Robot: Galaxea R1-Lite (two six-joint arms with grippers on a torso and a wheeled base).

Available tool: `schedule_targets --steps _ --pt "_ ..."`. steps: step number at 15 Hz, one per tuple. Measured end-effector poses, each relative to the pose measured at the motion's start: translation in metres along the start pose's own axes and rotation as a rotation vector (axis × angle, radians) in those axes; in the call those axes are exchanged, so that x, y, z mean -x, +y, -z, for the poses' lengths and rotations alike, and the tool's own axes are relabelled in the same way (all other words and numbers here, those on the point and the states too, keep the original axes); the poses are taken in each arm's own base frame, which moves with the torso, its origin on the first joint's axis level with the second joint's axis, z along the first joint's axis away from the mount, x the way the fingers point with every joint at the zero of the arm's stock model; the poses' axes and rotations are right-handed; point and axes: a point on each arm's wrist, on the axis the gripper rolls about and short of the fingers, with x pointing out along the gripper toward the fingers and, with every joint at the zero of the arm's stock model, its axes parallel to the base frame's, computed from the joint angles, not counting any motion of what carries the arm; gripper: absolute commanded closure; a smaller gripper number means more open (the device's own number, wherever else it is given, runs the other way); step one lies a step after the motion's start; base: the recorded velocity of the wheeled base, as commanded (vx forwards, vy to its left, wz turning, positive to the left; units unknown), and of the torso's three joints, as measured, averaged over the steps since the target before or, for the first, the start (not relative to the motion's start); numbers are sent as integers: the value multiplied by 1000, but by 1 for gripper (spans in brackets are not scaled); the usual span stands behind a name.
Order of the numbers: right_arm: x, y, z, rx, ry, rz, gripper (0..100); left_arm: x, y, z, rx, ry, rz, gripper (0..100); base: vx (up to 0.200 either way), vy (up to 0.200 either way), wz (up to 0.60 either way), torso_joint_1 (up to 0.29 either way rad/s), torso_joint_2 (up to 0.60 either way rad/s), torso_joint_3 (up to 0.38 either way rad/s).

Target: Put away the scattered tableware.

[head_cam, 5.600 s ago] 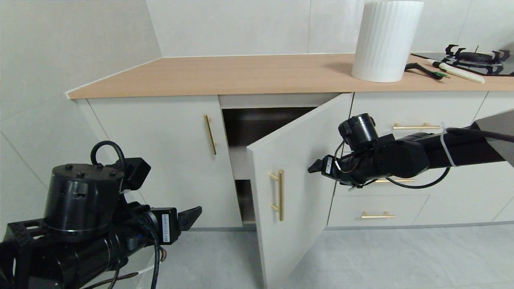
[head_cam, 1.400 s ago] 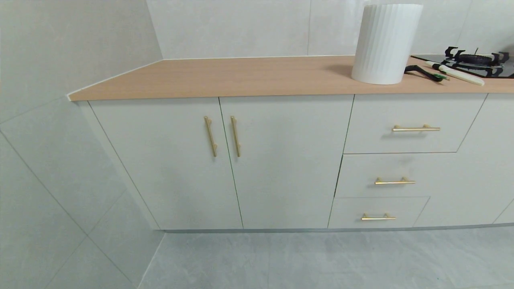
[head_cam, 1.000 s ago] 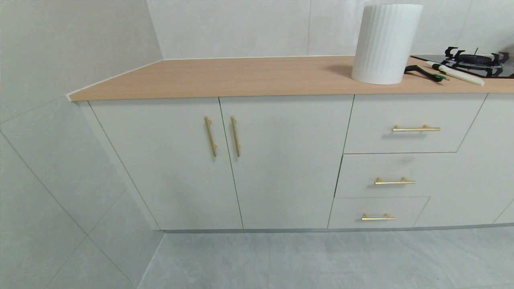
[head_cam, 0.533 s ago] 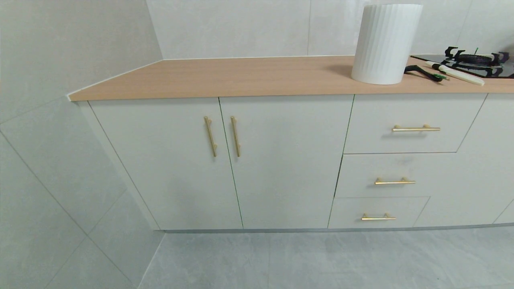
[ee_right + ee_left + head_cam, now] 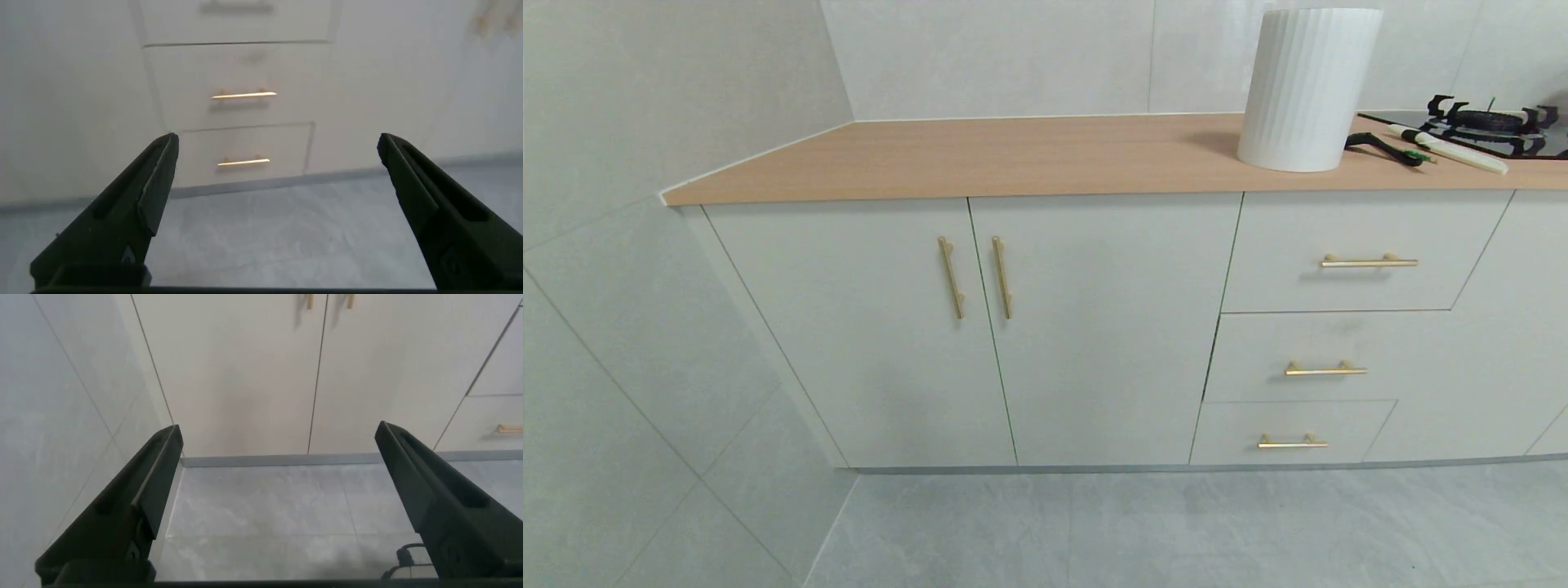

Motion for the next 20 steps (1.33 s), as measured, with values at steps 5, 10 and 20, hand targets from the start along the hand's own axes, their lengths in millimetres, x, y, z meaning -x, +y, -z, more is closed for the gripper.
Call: schedule_targets --steps 5,10,20 --pt "0 4 1 18 -8 -184 0 0 0 0 1 0 0 0 0 0 0 0 0 0" --pt "0 2 5 -97 48 -62 0 0 0 0 1 0 0 0 0 0 0 0 0 0" --pt "0 3 6 -109 63 -101 0 0 0 0 1 0 1 0 0 -100 0 1 1 2"
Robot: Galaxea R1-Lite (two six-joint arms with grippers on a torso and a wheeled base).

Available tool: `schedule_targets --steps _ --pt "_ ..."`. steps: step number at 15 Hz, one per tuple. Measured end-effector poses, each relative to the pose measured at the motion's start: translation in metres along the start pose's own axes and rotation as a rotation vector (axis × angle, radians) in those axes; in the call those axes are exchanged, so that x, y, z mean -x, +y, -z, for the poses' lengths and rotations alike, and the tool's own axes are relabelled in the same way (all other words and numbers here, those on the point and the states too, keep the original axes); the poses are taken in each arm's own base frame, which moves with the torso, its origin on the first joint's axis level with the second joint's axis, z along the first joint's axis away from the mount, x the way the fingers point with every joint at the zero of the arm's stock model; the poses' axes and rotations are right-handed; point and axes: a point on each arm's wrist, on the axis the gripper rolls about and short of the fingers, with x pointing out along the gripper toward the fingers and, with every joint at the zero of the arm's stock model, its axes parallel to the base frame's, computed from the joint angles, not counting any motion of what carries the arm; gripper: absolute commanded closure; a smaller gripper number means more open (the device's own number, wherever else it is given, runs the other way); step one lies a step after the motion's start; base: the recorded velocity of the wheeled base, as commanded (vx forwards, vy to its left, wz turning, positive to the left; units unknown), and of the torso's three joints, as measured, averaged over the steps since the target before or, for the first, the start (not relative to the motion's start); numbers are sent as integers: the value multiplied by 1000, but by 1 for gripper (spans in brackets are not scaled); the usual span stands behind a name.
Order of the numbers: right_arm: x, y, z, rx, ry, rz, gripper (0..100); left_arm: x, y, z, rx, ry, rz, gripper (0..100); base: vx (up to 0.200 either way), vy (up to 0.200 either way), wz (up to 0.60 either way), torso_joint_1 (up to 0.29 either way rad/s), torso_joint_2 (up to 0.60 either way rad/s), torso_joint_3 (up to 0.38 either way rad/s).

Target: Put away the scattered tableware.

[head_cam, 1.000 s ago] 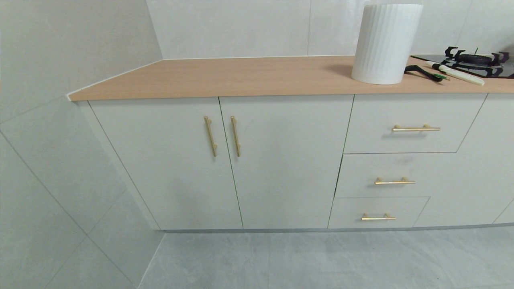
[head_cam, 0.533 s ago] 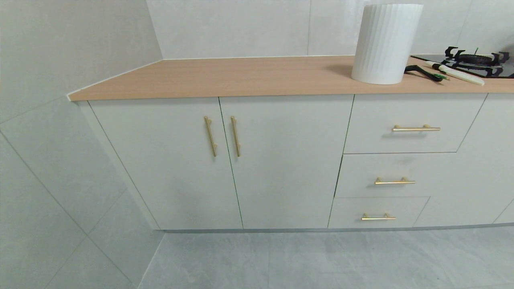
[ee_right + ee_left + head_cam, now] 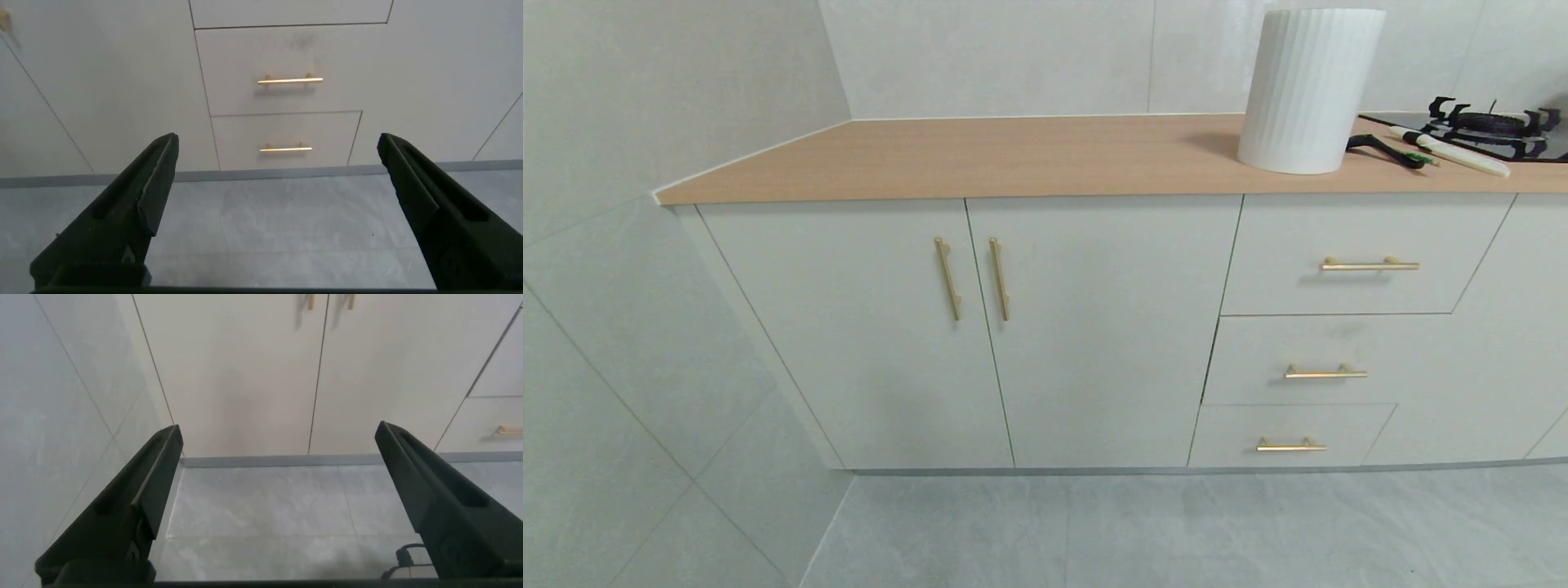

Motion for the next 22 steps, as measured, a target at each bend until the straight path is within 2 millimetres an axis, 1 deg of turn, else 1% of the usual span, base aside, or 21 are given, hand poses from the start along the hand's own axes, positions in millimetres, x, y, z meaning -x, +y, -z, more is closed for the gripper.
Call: schedule_targets --steps 4,12,19,22 --pt "0 0 0 0 1 -1 0 0 0 0 0 0 -1 0 0 -200 0 4 0 1" --pt "0 0 0 0 2 -3 0 0 0 0 3 0 -2 0 0 0 0 0 0 0" --pt "0 0 0 0 2 -1 0 0 0 0 2 0 -2 0 200 0 0 0 -2 6" --pt "0 0 0 0 2 0 0 0 0 0 2 0 -2 0 0 0 0 0 0 0"
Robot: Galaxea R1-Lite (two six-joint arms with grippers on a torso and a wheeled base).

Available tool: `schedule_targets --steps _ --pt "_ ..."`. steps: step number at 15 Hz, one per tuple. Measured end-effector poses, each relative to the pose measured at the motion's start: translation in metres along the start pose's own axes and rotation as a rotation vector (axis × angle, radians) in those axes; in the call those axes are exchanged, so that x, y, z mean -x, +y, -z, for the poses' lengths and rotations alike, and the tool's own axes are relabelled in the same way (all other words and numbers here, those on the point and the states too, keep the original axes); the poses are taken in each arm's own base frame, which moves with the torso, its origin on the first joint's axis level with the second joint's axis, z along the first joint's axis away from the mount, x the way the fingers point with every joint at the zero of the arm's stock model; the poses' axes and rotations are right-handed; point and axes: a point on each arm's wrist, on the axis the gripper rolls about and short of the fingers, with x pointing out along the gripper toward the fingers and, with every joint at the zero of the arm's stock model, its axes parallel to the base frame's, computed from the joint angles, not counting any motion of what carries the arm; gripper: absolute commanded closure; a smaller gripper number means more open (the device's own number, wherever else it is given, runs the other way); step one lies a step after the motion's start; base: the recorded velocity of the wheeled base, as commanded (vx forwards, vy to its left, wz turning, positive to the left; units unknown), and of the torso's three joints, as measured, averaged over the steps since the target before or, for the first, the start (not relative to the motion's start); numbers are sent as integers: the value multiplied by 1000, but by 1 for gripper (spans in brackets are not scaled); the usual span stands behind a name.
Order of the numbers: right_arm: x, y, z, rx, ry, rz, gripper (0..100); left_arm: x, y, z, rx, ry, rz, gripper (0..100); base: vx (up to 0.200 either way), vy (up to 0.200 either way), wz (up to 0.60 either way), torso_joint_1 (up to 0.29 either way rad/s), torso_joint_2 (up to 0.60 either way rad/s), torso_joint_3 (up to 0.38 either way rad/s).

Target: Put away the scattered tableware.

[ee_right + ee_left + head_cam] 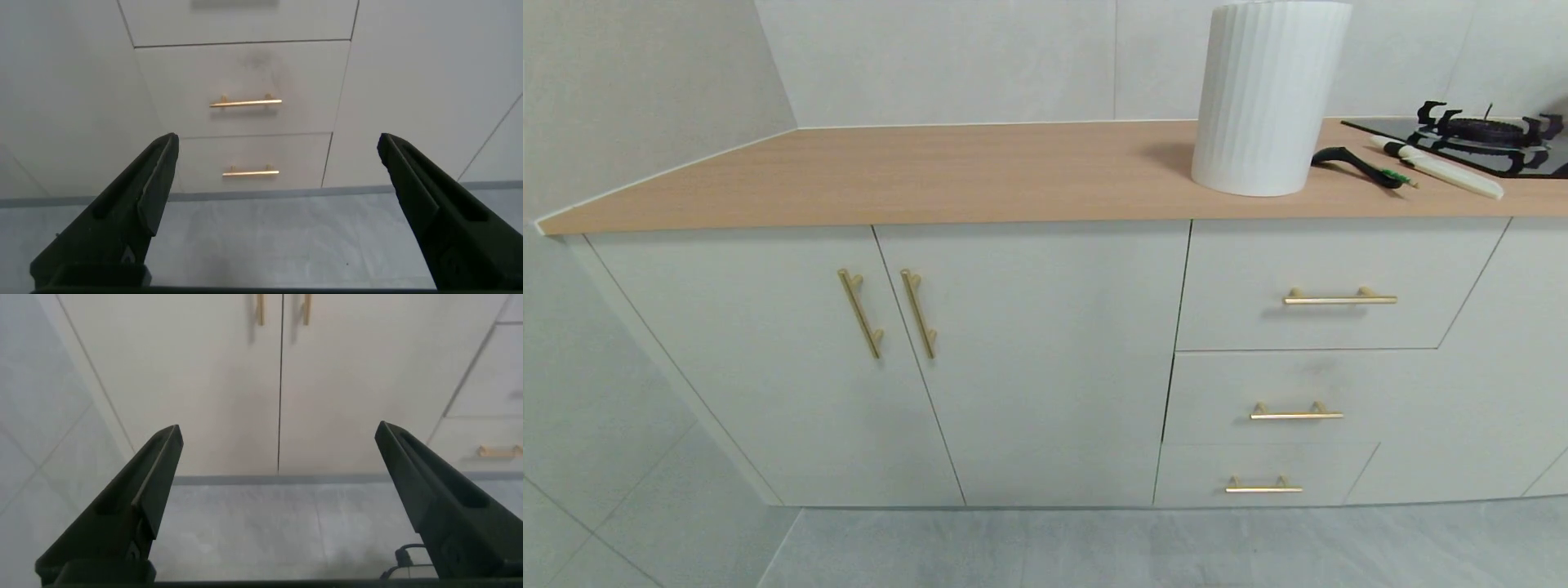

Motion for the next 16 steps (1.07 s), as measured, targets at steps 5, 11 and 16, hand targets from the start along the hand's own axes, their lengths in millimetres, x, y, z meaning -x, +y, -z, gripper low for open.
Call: schedule_targets --steps 5,11,16 --pt "0 0 0 4 0 0 0 0 0 0 0 0 0 0 0 0 0 0 0 0" --pt "2 0 -10 12 -39 -8 0 0 0 0 0 0 0 0 0 0 0 0 0 0" --pt "-14 2 -67 -27 37 -114 0 0 0 0 0 0 0 0 0 0 0 0 0 0"
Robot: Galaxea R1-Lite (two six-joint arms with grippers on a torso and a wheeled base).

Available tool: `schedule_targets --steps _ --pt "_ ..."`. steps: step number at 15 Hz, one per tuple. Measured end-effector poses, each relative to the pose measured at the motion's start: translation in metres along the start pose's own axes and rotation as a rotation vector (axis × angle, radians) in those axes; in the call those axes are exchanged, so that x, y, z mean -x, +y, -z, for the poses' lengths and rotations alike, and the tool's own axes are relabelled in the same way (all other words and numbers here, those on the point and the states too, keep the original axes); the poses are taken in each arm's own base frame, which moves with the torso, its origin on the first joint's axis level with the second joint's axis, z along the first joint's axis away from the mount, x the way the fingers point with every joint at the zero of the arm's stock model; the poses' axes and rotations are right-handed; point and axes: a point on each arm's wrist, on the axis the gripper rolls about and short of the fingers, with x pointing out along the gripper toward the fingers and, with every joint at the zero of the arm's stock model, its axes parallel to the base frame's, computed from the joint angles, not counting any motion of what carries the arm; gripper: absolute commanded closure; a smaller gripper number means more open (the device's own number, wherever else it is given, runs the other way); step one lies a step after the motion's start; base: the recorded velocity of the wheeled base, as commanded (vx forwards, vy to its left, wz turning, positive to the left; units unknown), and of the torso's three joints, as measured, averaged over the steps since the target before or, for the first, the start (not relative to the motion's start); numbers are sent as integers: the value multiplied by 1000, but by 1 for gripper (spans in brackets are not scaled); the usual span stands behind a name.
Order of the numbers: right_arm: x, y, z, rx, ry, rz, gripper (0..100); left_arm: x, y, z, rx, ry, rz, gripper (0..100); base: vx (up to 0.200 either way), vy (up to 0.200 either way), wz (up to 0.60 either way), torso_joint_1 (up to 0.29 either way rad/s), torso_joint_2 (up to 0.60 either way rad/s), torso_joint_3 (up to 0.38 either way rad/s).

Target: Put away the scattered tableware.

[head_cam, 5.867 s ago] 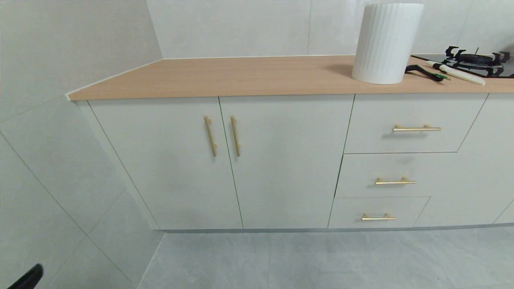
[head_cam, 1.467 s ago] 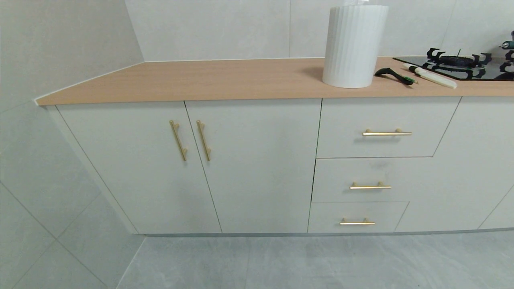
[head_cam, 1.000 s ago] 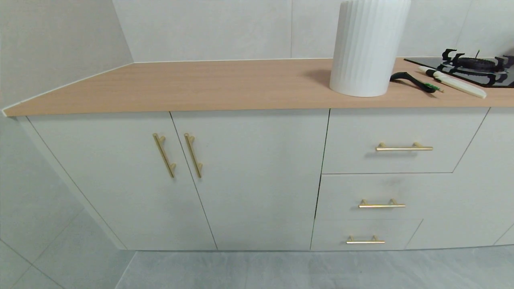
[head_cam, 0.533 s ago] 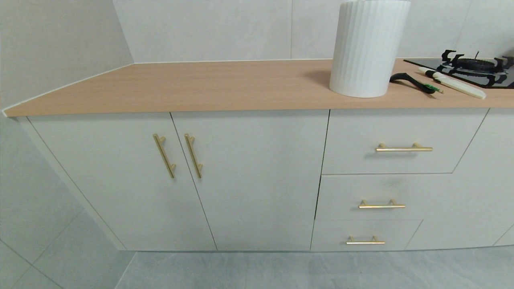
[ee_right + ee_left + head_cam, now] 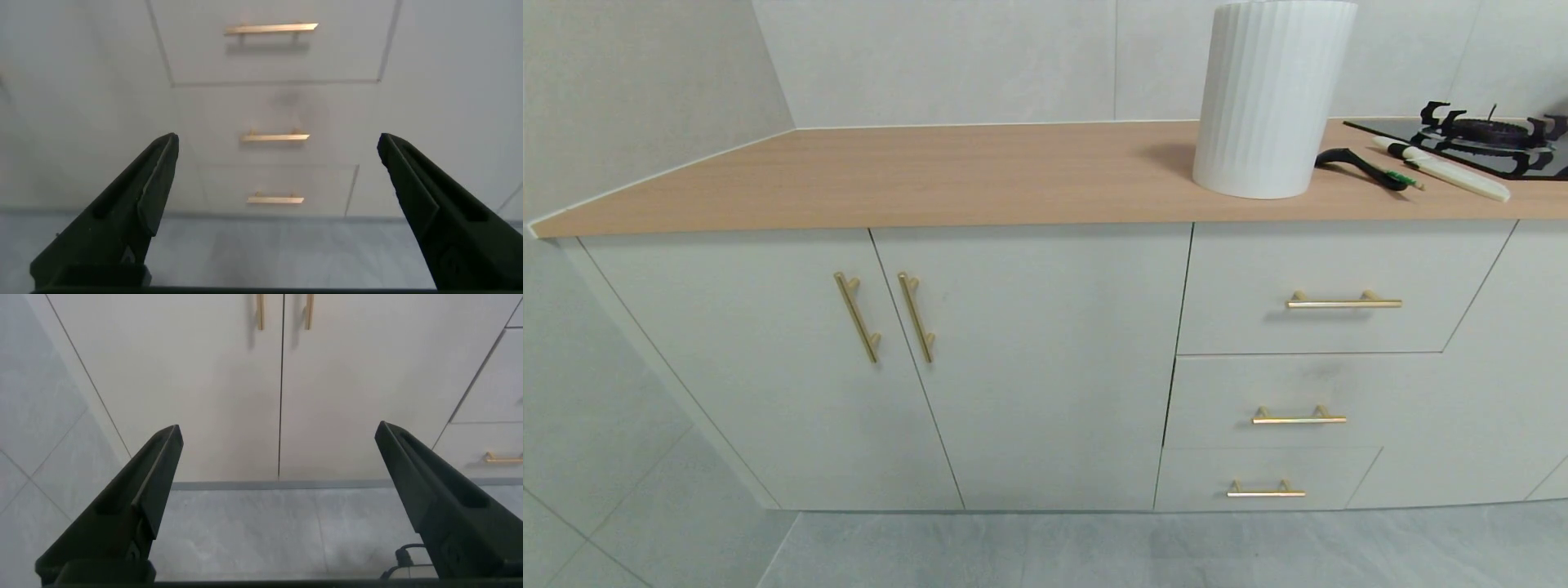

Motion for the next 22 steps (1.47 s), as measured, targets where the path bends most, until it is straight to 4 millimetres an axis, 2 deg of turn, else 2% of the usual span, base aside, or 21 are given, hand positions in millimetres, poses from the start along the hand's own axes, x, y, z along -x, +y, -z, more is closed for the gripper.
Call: schedule_targets --steps 4,9,11,16,19,22 --pt "-52 2 -18 -3 279 -29 0 0 0 0 0 0 0 0 0 0 0 0 0 0" --pt "-140 9 -16 8 565 -53 0 0 0 0 0 0 0 0 0 0 0 0 0 0" --pt "-184 11 -5 16 614 -48 0 0 0 0 0 0 0 0 0 0 0 0 0 0" --pt "-293 5 43 57 589 59 0 0 0 0 0 0 0 0 0 0 0 0 0 0" --pt "-333 -5 68 57 606 101 0 0 0 0 0 0 0 0 0 0 0 0 0 0" --pt "-359 -18 84 45 552 136 0 0 0 0 0 0 0 0 0 0 0 0 0 0"
